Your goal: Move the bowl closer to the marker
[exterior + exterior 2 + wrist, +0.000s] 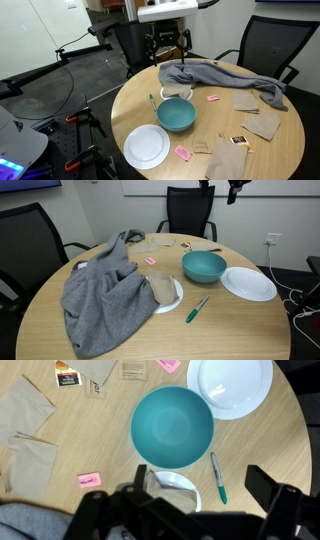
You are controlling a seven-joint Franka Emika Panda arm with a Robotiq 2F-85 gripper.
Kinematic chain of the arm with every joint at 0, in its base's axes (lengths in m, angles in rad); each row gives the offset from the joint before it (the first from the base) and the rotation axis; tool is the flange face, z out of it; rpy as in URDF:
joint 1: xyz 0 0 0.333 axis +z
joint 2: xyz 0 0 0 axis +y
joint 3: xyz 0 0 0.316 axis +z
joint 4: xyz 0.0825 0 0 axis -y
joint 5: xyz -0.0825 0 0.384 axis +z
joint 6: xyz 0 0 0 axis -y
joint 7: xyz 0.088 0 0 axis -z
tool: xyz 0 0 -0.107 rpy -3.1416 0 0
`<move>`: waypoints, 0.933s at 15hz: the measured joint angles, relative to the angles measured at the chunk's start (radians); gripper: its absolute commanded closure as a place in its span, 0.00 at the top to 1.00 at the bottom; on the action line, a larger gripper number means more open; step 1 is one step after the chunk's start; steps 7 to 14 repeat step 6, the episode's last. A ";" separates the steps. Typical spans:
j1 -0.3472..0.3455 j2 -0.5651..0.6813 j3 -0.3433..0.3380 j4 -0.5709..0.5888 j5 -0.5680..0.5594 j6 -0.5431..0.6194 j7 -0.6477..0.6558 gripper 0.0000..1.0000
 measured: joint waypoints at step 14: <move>0.000 -0.001 -0.001 0.000 0.009 -0.001 -0.003 1.00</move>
